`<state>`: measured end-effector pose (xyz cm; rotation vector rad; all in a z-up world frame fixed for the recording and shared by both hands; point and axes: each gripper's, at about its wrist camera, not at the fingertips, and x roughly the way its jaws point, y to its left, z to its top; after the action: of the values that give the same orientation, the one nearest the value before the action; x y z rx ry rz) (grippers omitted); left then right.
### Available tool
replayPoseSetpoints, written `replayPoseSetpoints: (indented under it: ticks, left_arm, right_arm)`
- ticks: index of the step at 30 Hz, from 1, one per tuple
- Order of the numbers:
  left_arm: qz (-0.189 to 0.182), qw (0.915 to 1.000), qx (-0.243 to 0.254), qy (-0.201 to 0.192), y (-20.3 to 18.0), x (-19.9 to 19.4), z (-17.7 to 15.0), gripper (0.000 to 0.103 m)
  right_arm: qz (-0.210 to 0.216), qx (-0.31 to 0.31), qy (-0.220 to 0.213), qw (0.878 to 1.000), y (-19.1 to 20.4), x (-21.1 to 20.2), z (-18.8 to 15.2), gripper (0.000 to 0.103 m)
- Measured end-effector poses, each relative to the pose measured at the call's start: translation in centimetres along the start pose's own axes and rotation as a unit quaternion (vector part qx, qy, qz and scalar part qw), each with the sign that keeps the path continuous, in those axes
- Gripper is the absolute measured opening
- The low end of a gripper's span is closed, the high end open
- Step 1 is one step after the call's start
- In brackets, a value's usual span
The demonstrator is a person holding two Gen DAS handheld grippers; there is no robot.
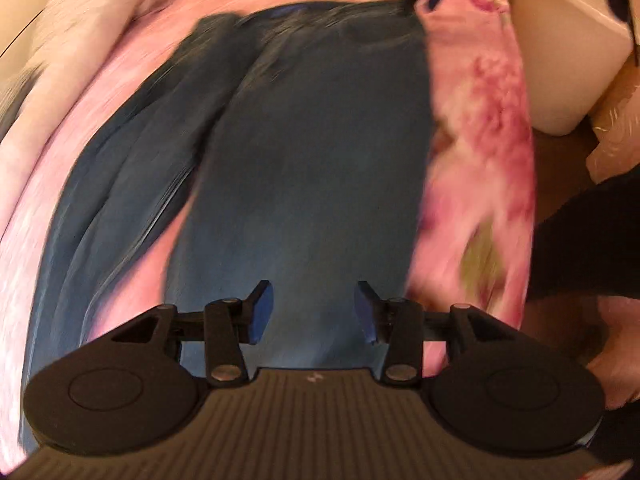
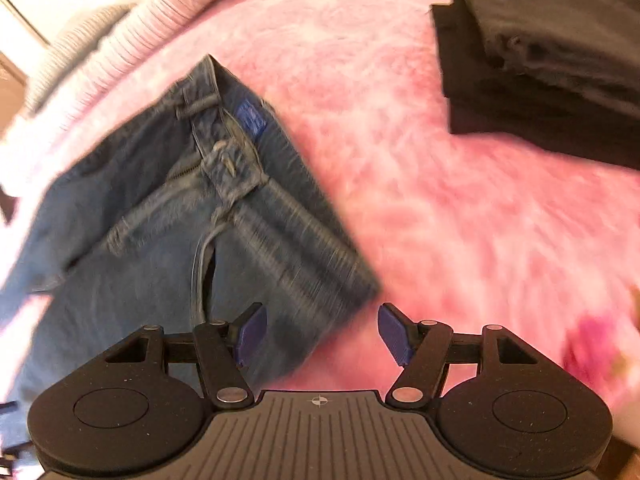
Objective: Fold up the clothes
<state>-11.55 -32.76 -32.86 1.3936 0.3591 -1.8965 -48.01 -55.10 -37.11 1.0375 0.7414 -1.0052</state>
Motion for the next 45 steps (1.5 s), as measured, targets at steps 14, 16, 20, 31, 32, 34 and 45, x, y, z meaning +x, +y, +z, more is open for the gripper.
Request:
replayPoseSetpoints:
  ticks: [14,16,20,31,32,34,45]
  left_arm:
    - [-0.021,0.9988,0.03,0.032,-2.5,7.7,11.8,0.04]
    - [-0.023,0.9986,0.038,0.027,-2.5,8.1,12.4,0.04]
    - [-0.036,0.9979,0.052,0.015,-3.4,8.8,13.4,0.04]
    - [-0.092,0.9947,0.042,-0.021,-6.0,9.7,16.6,0.039]
    - [-0.104,0.9932,0.046,-0.024,-6.4,9.7,17.0,0.039]
    - [-0.117,0.991,0.061,-0.023,-7.3,9.8,17.3,0.039]
    - [-0.054,0.9984,-0.004,-0.014,2.9,8.6,13.4,0.04]
  right_arm:
    - [0.212,-0.042,0.025,0.976,-6.5,1.9,5.8,0.065]
    - [0.224,-0.076,0.059,0.97,-5.7,3.7,7.2,0.065]
    - [0.251,-0.129,0.122,0.952,-4.3,5.9,8.5,0.062]
    - [0.232,-0.077,0.171,0.954,-7.2,0.4,10.0,0.013]
    - [0.215,-0.079,0.177,0.957,-7.9,0.1,9.5,0.013]
    - [0.197,-0.075,0.173,0.962,-8.4,-0.1,8.4,0.014]
    - [0.091,-0.182,0.088,0.975,-4.5,-3.5,8.8,0.041]
